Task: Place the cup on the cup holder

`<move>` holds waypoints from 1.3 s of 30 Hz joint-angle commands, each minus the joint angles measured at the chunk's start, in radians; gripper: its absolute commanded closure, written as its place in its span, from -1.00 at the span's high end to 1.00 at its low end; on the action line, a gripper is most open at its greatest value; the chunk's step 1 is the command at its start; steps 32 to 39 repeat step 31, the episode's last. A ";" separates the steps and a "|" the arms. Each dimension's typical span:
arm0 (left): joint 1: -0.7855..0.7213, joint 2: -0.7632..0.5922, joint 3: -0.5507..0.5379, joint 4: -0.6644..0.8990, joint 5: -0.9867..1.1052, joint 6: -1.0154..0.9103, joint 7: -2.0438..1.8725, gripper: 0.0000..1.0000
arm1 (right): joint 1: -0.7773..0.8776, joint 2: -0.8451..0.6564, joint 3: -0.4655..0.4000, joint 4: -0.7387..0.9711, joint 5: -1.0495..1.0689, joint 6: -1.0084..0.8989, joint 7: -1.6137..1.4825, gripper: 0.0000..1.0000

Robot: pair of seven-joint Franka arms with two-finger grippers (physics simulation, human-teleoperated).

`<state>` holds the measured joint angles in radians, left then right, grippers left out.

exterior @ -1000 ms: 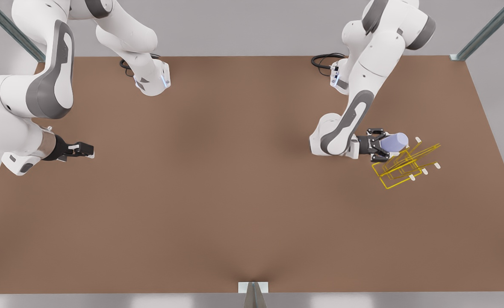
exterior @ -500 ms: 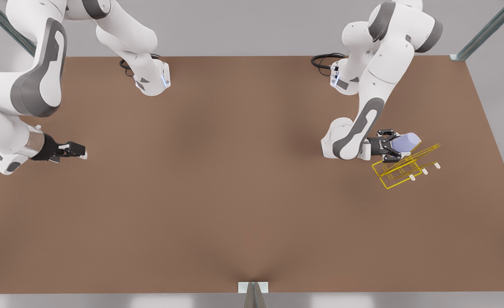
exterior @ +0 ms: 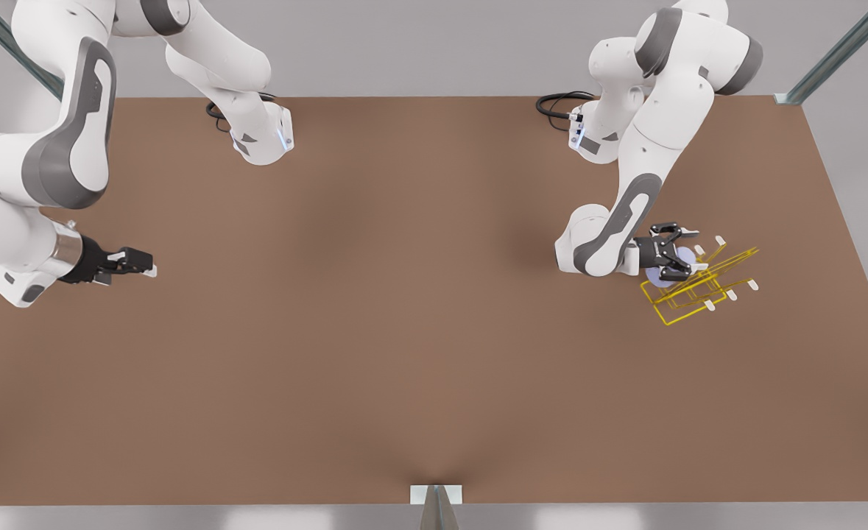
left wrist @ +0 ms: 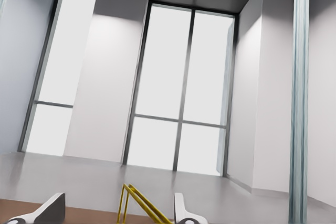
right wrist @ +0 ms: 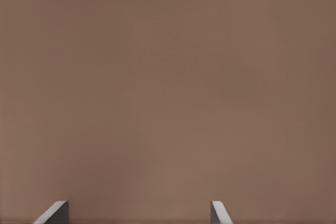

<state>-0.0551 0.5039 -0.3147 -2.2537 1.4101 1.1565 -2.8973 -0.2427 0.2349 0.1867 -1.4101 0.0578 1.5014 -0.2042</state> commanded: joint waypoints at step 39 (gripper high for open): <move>0.113 -0.274 0.258 0.884 -1.482 0.407 2.965 1.00 | 0.009 0.003 0.000 -0.007 0.002 -0.004 -0.034 1.00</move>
